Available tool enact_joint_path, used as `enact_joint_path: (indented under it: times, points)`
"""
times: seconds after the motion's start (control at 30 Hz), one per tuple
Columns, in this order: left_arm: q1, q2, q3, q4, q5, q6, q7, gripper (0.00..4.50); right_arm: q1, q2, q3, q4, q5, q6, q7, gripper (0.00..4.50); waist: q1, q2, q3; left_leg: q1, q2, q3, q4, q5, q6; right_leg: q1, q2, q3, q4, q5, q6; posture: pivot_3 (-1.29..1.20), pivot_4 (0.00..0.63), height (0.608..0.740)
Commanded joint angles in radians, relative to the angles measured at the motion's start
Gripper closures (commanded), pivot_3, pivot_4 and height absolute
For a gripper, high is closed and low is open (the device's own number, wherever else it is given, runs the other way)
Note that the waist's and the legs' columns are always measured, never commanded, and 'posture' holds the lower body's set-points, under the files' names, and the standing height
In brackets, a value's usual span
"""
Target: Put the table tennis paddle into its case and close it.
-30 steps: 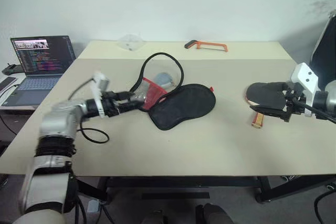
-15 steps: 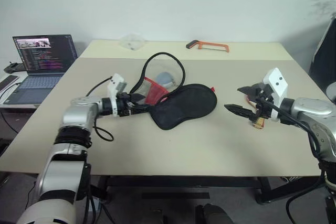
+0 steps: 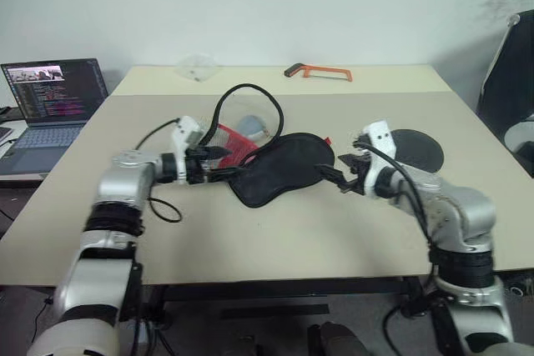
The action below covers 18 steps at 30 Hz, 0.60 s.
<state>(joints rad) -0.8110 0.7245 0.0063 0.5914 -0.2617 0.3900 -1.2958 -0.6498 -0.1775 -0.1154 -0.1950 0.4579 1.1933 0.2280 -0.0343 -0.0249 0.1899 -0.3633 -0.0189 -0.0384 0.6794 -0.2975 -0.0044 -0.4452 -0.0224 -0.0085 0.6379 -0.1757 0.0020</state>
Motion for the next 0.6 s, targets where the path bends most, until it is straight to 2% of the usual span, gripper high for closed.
enact_joint_path:
  times: [0.03, 0.27, 0.6]
  points:
    - [0.041, 0.049, 0.037, -0.115, -0.042, 0.057, -0.022, 0.00, -0.064, 0.078, -0.083, 0.113, -0.049, -0.033, -0.146, 0.06, 0.005, 0.000, 0.000, 0.000, -0.001, 0.000, 0.000, 0.000, 0.000, 0.000, 0.000, 0.000, 0.001, 0.000, 0.000, 0.00, 0.150, 0.740]
    - [0.151, 0.081, 0.087, -0.269, -0.083, 0.132, 0.033, 0.00, -0.159, 0.139, -0.136, 0.391, -0.119, -0.178, -0.270, 0.06, 0.008, -0.001, -0.001, -0.001, -0.004, -0.001, 0.001, 0.000, 0.000, -0.001, -0.001, 0.000, 0.002, 0.000, 0.001, 0.00, 0.150, 0.740]
    - [0.261, 0.105, 0.135, -0.407, -0.132, 0.203, 0.090, 0.00, -0.174, 0.179, -0.134, 0.482, -0.146, -0.224, -0.325, 0.06, -0.002, -0.001, -0.001, 0.000, -0.002, -0.001, 0.000, 0.000, 0.000, -0.001, -0.002, 0.000, 0.004, -0.001, 0.000, 0.00, 0.150, 0.740]
